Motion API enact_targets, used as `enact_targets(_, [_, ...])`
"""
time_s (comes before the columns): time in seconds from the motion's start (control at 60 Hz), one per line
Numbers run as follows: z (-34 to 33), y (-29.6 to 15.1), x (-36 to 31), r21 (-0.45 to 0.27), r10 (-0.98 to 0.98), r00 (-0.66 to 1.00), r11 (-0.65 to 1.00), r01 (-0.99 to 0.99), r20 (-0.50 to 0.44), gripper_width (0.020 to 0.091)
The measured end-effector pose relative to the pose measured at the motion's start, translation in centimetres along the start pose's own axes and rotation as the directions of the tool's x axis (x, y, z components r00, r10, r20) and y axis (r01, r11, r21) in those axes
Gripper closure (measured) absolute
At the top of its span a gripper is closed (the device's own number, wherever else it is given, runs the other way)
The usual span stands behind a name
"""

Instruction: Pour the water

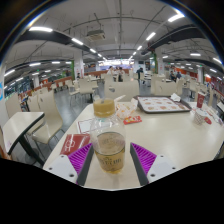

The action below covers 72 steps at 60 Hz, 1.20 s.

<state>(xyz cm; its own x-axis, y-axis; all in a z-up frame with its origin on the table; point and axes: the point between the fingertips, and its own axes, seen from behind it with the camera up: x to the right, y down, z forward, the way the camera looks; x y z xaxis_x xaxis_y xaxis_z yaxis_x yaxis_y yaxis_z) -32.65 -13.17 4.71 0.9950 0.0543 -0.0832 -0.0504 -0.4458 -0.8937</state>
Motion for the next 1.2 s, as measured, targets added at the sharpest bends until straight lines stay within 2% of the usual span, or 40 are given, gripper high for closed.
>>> enact_targets(0.083, [1.4,0.0,-0.2,0.027,-0.032,0.999,0.999,0.032,0.003,0.0501])
enact_targets(0.117, [1.7,0.0,-0.3,0.035,-0.050,0.999,0.998,0.050,0.008,0.0591])
enact_targets(0.2, [1.8,-0.2,-0.5,0.059,-0.073,0.997,0.996,0.071,0.021,0.0620])
enact_targets(0.217, [1.9,-0.3,-0.7,0.061,-0.073,0.997,0.996,0.072,0.024,0.0644])
enact_targets(0.35, [1.5,-0.2,-0.5,0.031,-0.092,0.995,0.995,0.090,0.040,0.0737])
enact_targets(0.45, [0.9,-2.0,-0.2,0.020,-0.111,0.993,0.994,0.110,0.052,0.0738])
enact_targets(0.567, [-0.9,-6.9,1.5,0.052,-0.038,0.996,0.998,0.034,0.084,0.0738])
enact_targets(0.717, [-2.6,-16.0,5.6,0.105,0.190,0.966,0.972,-0.210,0.173,0.0739])
enact_targets(0.783, [-2.5,-19.4,9.6,0.110,0.331,0.916,0.926,-0.362,0.227,0.0736])
enact_targets(0.883, [-1.6,-23.3,14.8,0.058,0.565,0.762,0.790,-0.610,0.317,0.0735])
enact_targets(0.983, [-0.3,-25.4,21.0,-0.069,0.787,0.484,0.547,-0.835,0.382,0.0737])
enact_targets(1.083, [2.7,-24.9,27.4,-0.162,0.901,0.216,0.293,-0.942,0.376,0.0737])
enact_targets(1.2, [5.4,-22.6,32.3,-0.254,0.945,-0.063,0.022,-0.967,0.322,0.0738])
